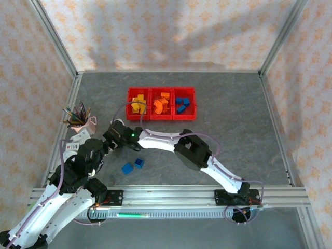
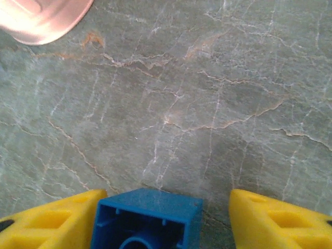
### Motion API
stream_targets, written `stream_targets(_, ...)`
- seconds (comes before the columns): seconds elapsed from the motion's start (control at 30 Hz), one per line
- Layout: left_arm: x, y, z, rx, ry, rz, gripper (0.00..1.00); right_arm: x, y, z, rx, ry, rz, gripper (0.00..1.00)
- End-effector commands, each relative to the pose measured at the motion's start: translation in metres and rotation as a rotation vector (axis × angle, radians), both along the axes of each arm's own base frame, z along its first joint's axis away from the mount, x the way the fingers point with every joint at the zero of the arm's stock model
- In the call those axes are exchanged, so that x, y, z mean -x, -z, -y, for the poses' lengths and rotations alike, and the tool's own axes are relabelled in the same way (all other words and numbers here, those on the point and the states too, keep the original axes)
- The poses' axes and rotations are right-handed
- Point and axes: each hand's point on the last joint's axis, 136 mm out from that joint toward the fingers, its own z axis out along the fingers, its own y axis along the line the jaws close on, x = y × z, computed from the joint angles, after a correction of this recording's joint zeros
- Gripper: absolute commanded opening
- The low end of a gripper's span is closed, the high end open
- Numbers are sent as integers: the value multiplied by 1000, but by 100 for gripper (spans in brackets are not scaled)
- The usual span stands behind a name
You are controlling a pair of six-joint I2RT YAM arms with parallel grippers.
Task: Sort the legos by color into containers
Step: Pick up the lego from the middle-left of the table.
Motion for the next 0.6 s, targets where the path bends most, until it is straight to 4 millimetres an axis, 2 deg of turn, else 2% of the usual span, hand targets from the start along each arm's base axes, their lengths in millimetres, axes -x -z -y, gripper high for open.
stream_targets(0.0,1,-9,-8,0,-39,26,99,-3,-3,2,36,5,32,55)
stream_targets(0.17,0,-8,-5,7,-27,27,99,-5,-19,5,34,17,57,39)
stream_targets(0.37,-1,-14,-2,3,-7,39,99,-4,-56,17,-6,36,75,26)
stream_targets(0.47,-3,-19,2,9,13,50,99,-2,-77,32,-38,58,73,24)
stream_targets(0.57,-7,-24,10,15,58,66,99,-3,-93,56,-60,94,64,24)
